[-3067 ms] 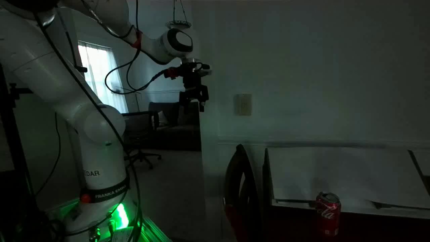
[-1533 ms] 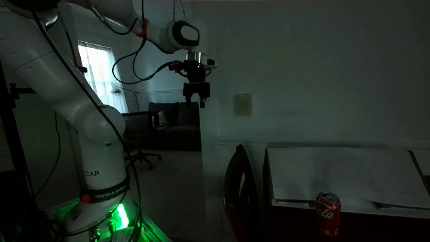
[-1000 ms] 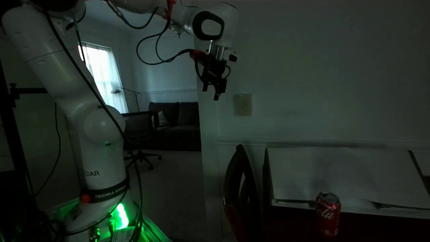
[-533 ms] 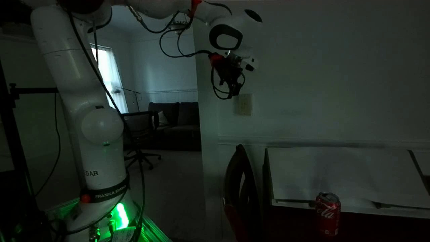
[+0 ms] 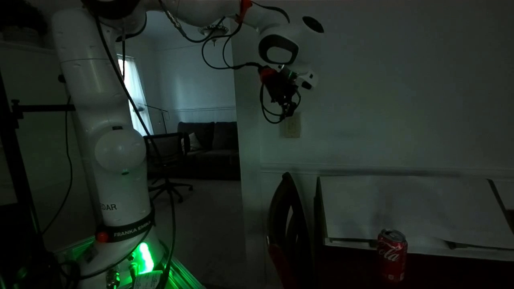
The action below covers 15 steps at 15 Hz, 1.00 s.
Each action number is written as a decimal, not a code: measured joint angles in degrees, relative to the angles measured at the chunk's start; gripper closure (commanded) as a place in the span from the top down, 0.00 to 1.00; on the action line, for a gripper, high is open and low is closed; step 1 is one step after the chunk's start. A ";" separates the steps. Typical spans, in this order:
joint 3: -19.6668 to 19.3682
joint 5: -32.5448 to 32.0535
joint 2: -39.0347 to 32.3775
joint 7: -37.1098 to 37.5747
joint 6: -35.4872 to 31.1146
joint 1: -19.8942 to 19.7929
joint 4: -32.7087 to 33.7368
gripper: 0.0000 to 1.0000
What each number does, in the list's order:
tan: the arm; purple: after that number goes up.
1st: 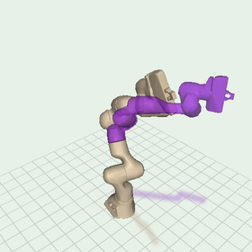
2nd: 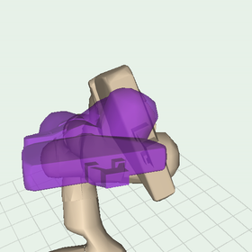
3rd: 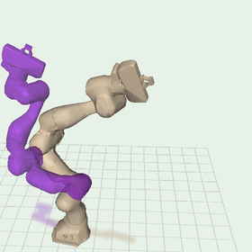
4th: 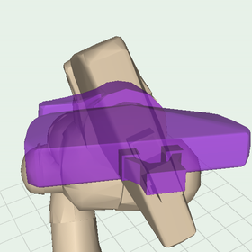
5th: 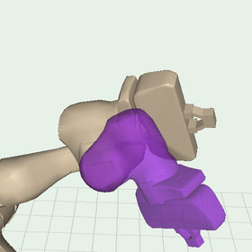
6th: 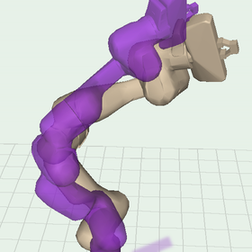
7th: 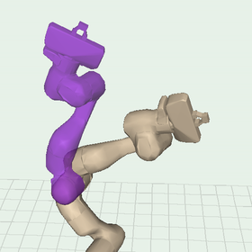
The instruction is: Turn on the switch on the wall.
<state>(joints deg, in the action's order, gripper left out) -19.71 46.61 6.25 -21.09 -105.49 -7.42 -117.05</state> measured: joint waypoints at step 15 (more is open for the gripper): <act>3.39 26.29 -17.12 -3.83 1.95 -5.69 8.53 0.09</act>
<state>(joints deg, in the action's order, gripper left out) -16.32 72.90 -10.88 -24.91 -103.54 -13.11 -108.52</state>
